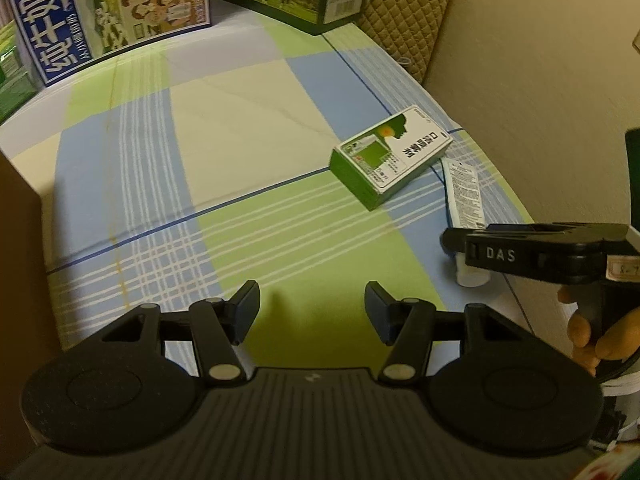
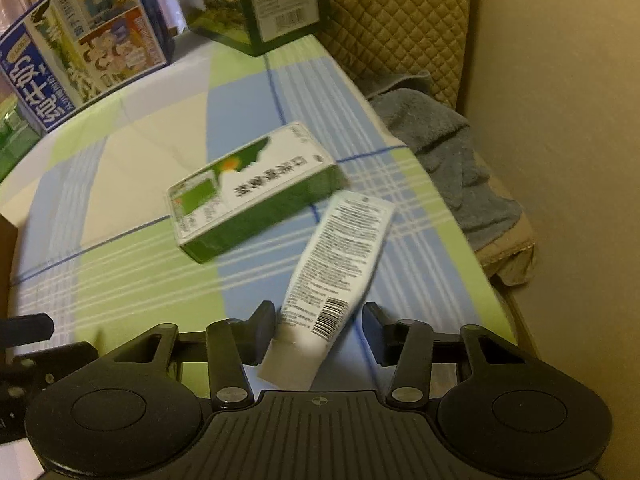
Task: Organize rigid objects
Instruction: 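Grasp the white tube with the right tool while the left tool grasps the green spray box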
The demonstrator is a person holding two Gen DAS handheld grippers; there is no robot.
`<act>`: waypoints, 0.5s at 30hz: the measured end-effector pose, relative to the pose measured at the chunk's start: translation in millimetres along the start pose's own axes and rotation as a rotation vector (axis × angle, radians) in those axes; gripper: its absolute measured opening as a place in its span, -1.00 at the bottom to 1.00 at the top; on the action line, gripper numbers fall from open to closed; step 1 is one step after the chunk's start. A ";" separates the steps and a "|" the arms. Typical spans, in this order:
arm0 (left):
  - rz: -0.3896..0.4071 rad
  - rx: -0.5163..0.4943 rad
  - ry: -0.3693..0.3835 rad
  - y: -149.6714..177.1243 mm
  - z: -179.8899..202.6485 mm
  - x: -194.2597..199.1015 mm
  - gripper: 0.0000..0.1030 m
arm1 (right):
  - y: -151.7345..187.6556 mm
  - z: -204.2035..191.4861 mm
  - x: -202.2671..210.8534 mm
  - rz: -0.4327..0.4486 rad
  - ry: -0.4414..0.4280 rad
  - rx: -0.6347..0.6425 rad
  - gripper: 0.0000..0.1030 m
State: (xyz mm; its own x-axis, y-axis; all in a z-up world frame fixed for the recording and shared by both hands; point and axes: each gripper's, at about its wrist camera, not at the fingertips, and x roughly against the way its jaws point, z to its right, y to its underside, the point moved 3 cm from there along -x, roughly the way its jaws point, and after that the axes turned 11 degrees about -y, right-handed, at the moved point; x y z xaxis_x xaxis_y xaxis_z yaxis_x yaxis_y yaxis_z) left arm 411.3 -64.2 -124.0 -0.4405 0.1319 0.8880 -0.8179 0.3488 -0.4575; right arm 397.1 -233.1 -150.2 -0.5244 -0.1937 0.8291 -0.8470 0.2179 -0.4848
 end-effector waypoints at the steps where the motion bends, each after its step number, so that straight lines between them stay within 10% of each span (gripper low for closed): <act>1: 0.000 -0.006 0.004 -1.1 2.1 -1.4 0.05 | 0.2 3.5 0.3 0.017 -0.003 -0.002 -0.13; 15: 0.061 -0.128 0.061 -24.1 37.5 -6.8 0.05 | -8.6 17.9 4.1 0.059 0.038 0.080 -0.40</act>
State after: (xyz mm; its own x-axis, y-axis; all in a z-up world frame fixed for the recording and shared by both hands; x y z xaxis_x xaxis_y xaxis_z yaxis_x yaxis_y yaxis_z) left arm 420.1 -108.3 -120.7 -0.4617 0.2117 0.8614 -0.7347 0.4529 -0.5050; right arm 400.8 -252.8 -147.6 -0.5714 -0.1458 0.8076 -0.8197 0.1507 -0.5527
